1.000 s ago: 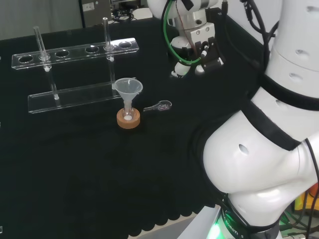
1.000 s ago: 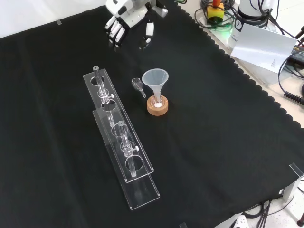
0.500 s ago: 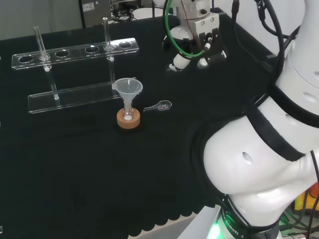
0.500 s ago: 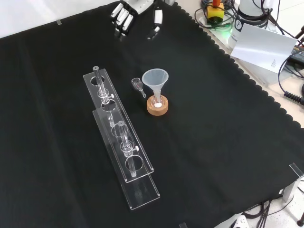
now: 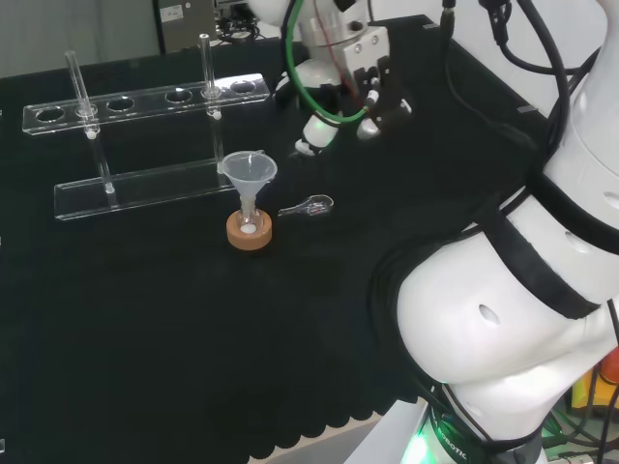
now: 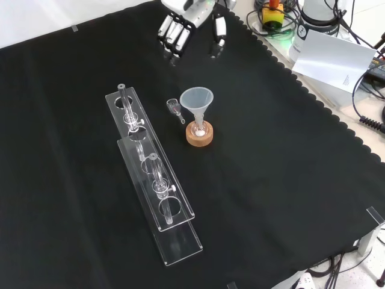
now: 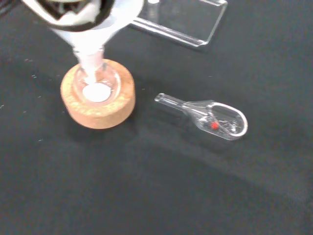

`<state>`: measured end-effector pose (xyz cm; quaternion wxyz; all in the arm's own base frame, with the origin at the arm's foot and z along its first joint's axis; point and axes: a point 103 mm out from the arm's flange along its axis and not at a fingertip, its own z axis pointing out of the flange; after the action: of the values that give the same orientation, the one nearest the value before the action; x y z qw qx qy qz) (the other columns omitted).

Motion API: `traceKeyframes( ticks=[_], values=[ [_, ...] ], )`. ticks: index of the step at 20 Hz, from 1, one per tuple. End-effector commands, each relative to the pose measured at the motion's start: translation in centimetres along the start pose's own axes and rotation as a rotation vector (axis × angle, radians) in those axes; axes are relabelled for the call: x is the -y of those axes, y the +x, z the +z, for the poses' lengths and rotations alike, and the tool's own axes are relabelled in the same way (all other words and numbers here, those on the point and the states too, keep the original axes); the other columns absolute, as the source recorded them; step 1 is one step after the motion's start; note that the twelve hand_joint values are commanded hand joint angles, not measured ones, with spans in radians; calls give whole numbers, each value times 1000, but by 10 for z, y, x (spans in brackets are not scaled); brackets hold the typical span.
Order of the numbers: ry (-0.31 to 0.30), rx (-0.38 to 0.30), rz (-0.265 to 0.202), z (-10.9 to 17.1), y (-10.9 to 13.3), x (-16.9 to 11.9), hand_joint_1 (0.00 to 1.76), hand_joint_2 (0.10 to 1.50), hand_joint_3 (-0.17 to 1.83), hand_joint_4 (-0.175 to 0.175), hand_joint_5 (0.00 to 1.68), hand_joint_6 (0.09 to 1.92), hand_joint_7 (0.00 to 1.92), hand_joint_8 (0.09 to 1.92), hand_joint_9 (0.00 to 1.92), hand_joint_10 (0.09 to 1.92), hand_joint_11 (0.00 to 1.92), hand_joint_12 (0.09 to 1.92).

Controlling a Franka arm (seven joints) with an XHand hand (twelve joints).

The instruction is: Remove the funnel from the round-bottom flask.

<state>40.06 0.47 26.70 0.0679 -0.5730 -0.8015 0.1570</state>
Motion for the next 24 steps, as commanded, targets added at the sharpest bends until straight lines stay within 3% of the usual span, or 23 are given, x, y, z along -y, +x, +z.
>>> traceKeyframes(
  ticks=[1,6,10,17,24],
  values=[
    [27,25,-44,3,26,-9,710,616,548,-62,148,87,73,722,384,713,216,1388],
    [62,34,-73,9,44,-24,685,609,528,-65,130,87,32,713,361,716,208,1388],
    [86,28,-80,13,53,-36,680,626,487,-63,102,87,2,550,268,745,204,1390],
    [107,9,-98,18,56,-51,653,641,437,-53,36,87,0,298,165,788,199,1389],
    [143,-1,-111,30,55,-61,612,634,409,-48,0,87,0,246,147,806,193,1393]
  ],
)
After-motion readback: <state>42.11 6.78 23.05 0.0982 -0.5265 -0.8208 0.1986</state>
